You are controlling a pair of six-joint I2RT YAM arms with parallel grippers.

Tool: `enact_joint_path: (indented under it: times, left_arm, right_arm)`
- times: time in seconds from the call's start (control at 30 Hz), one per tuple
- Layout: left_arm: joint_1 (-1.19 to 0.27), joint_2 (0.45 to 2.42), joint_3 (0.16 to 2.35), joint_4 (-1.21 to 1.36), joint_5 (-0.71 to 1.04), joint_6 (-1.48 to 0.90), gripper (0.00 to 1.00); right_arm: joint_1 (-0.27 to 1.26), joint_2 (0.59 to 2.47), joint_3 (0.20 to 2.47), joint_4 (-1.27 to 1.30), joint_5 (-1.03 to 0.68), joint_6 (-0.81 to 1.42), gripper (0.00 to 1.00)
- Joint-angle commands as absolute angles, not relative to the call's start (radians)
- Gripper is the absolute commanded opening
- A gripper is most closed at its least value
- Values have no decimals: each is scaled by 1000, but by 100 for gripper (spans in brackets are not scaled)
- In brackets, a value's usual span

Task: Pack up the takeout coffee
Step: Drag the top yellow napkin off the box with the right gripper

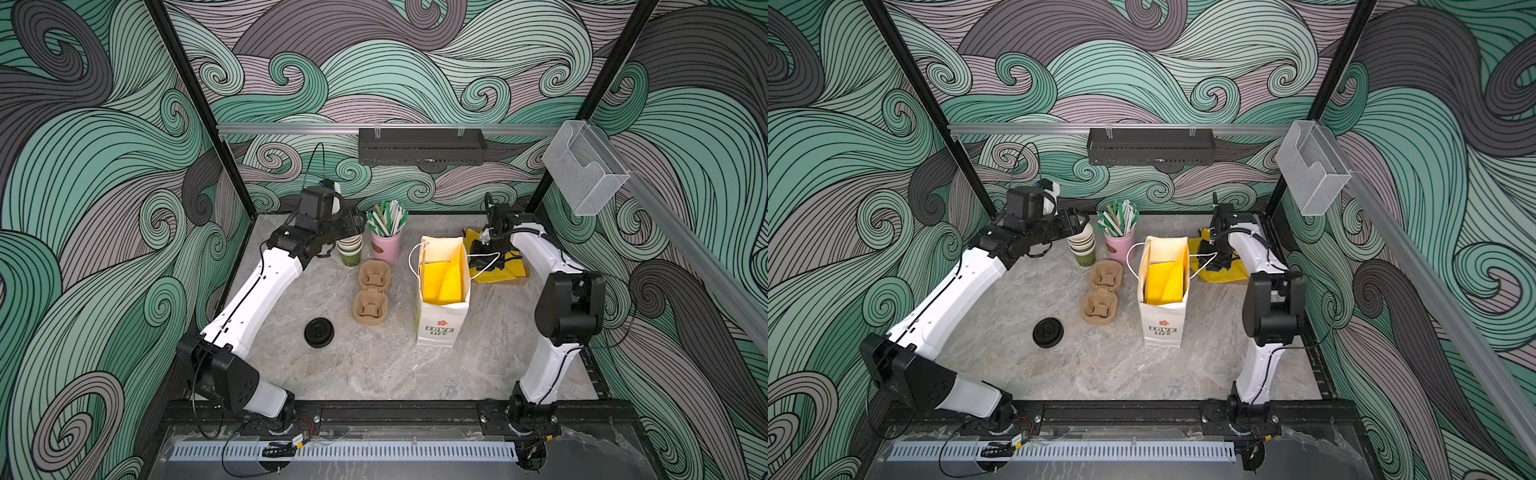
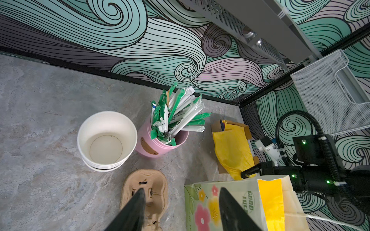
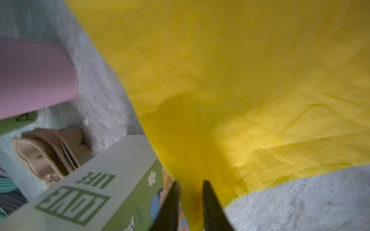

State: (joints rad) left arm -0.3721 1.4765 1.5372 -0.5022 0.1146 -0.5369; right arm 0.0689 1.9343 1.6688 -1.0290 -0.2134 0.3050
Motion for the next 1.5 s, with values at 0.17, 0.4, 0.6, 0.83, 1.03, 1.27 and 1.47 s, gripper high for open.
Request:
enact_joint_path:
  times: [0.17,0.4,0.6,0.83,1.03,1.27,1.47]
  left_arm:
    - [-382,1488,1593,-500,94,-505,61]
    - [-382,1504,1624,-511,103,-493,60]
    - [-382,1507,1623,-511,106,-492,61]
    - [-382,1506,1605,-488,115,-499,61]
    - [-382,1510,1606,-480,129,-497,61]
    - [-383,1514,1614,-470,141,-502,61]
    - [-382,1512,1621,-476,143,-489,61]
  right_arm:
    - [180,1986,1762,-1033,56,172,53]
    - [204,2000,1780,-1048,58,183,66]
    - [102,1828,1672,-1024,-23,503,66]
    - [13,1525,1212,-660,-182,965,69]
    - [-10,1490,962,-268,-242,1214,71]
    - [-42,1566,825,-12,-239,1317,72]
    - [-51,1596,795,100,-239,1346,66]
